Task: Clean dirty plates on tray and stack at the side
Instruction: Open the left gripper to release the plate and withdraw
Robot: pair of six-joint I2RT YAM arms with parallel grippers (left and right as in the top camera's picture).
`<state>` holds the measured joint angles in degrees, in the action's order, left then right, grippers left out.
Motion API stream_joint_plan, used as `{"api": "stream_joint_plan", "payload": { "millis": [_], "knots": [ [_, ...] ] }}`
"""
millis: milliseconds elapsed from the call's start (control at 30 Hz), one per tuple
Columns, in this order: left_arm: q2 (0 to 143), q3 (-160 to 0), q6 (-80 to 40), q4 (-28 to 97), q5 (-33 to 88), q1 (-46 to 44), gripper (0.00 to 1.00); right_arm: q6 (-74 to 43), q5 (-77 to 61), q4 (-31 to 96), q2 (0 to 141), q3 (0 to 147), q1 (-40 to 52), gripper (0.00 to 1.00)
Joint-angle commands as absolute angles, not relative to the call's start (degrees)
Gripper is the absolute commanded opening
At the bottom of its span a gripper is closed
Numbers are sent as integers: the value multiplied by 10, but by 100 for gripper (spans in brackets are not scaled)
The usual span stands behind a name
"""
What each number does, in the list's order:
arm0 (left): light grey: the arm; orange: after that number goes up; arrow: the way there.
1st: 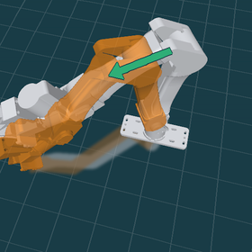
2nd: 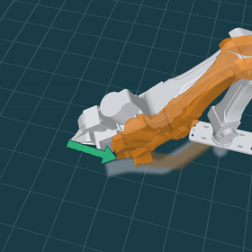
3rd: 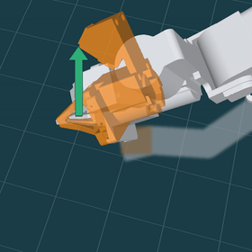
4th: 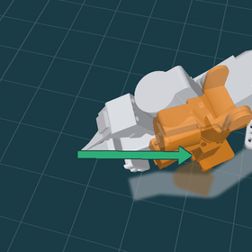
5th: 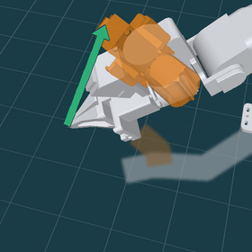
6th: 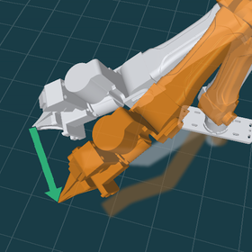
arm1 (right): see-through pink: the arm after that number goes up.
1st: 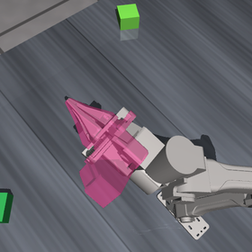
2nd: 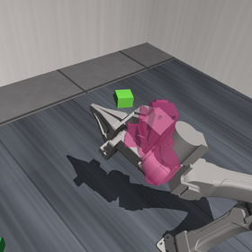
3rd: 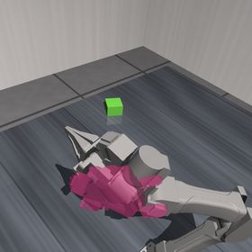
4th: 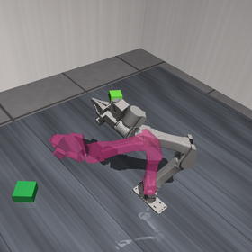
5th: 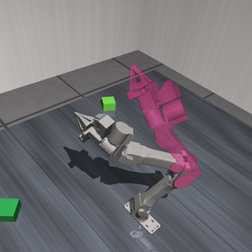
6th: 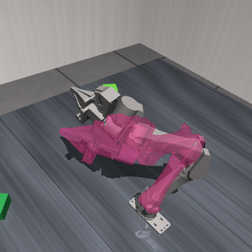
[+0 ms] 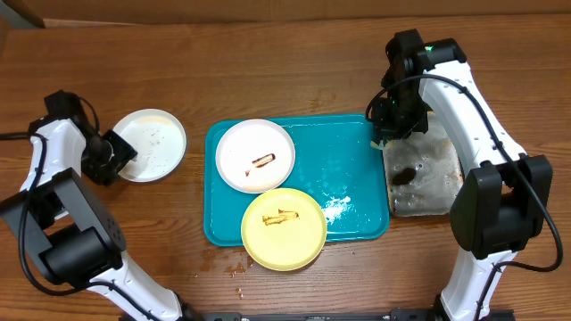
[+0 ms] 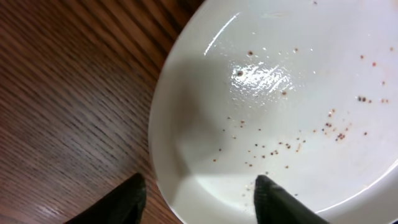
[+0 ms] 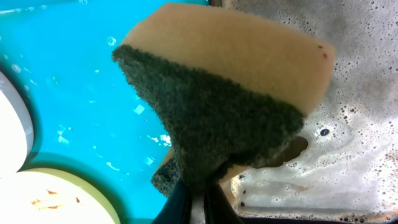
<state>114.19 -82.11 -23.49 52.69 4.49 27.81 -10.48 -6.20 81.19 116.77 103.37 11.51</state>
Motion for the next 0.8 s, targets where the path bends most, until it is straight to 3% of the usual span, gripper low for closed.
{"api": "stream_joint_plan", "payload": {
  "millis": [0, 67, 267, 767],
  "knots": [
    [1122, -818, -222, 530, 41, 281, 70, -104, -67, 811, 1168, 1031, 115, 4],
    [1122, -818, -222, 533, 40, 280, 79, -103, -67, 809, 1168, 1031, 115, 4],
    [1122, -818, -222, 540, 35, 255, 85, -104, -67, 803, 1168, 1031, 115, 8],
    [1096, -827, -222, 540, 9, 73, 89, -99, -67, 805, 1168, 1031, 115, 15]
  ]
}}
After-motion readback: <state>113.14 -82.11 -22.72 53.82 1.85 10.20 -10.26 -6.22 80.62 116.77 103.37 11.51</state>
